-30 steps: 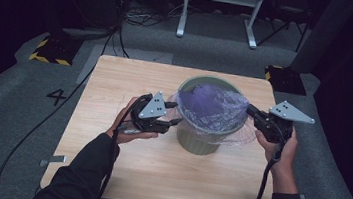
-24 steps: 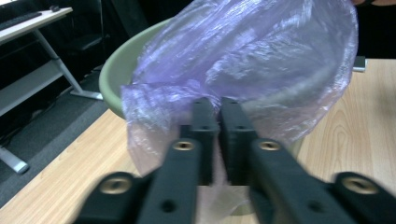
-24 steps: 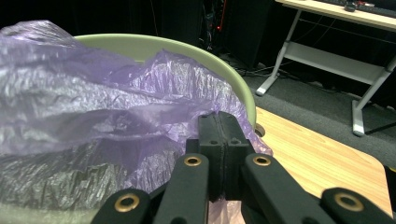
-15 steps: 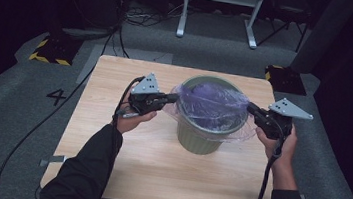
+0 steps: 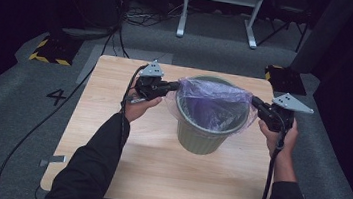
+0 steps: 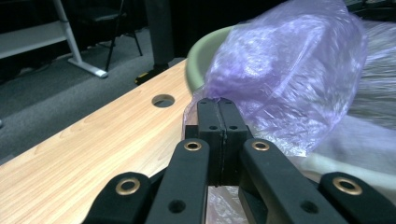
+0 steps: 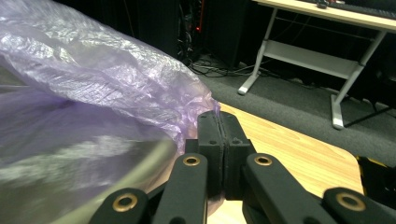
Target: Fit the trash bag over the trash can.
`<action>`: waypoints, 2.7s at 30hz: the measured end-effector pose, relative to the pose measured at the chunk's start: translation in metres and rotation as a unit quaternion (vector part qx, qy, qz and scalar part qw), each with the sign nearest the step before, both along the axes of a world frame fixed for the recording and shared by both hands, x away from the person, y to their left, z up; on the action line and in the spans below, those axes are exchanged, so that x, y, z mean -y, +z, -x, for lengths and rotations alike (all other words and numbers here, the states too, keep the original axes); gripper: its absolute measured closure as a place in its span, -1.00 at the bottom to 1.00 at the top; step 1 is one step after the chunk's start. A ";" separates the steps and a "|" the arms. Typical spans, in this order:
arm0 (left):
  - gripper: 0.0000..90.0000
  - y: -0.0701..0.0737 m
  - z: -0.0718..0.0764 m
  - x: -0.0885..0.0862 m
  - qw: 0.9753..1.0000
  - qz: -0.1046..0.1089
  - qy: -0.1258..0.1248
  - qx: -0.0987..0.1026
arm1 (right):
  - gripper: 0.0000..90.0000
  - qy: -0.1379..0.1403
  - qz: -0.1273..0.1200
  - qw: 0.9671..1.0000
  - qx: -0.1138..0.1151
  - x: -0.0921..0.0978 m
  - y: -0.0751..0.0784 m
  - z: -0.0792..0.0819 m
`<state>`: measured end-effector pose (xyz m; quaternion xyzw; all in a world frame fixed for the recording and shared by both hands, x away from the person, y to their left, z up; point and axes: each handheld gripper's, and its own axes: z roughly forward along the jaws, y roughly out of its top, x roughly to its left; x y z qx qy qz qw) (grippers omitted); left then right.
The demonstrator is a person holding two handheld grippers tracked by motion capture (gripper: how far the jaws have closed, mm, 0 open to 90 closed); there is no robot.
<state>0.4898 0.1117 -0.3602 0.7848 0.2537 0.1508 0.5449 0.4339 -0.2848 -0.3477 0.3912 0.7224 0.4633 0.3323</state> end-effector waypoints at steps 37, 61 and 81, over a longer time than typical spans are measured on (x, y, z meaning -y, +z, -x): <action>1.00 -0.053 -0.050 0.026 0.991 -0.017 0.044 -0.128 | 1.00 0.020 -0.079 0.993 -0.084 0.002 -0.040 -0.043; 0.74 -0.081 -0.023 0.005 0.994 -0.030 0.007 -0.105 | 0.88 0.004 -0.059 0.995 -0.081 0.034 -0.068 -0.020; -0.49 -0.051 0.047 0.006 0.992 -0.045 -0.116 -0.024 | -0.38 0.105 0.094 0.990 -0.021 0.021 -0.049 0.017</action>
